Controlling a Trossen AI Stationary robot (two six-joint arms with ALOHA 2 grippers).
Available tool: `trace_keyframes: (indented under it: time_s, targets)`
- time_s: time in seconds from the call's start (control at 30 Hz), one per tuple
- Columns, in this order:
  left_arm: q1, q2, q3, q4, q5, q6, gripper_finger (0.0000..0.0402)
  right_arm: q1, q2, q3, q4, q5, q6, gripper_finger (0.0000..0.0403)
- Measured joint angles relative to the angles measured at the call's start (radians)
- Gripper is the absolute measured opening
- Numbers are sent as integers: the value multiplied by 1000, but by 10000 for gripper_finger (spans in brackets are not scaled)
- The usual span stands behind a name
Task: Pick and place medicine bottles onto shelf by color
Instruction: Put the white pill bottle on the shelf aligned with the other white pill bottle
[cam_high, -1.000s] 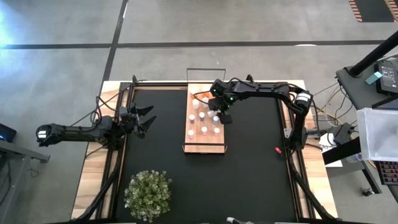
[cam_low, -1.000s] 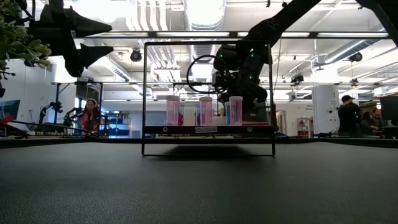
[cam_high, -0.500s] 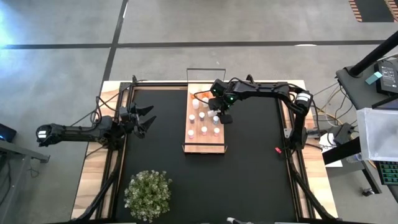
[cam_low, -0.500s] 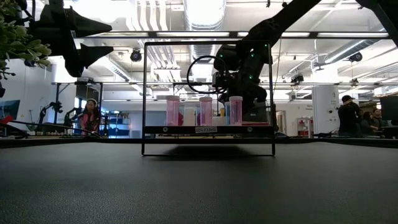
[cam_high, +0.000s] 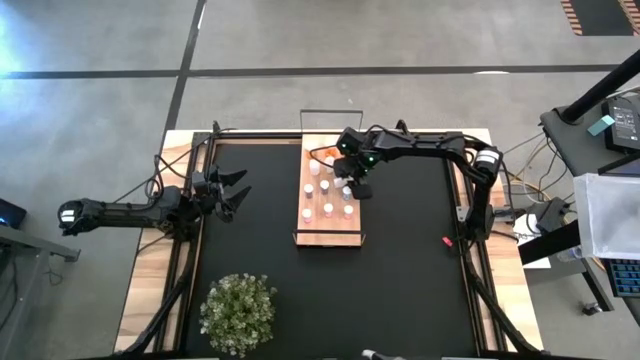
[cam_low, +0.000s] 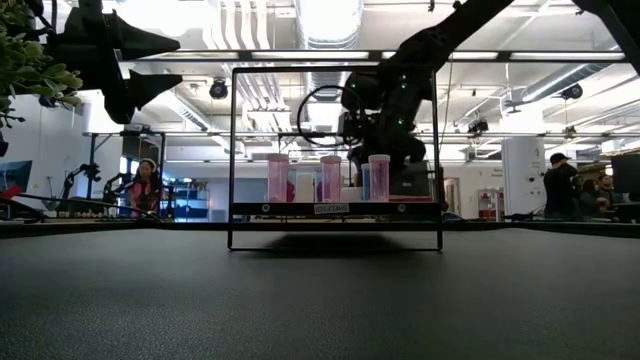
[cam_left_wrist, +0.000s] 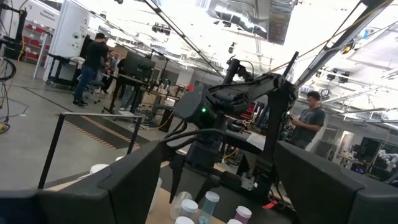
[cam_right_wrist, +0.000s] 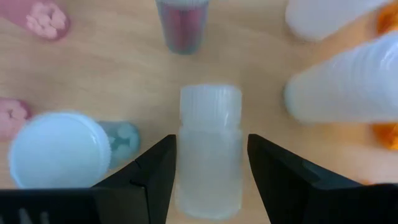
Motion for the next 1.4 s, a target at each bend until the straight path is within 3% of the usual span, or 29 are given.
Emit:
trace_keyframes:
  time_s: [1.4]
  targets:
    - [0,0,0,0,0,0,295,18,0,-15,12,-47,-7,188]
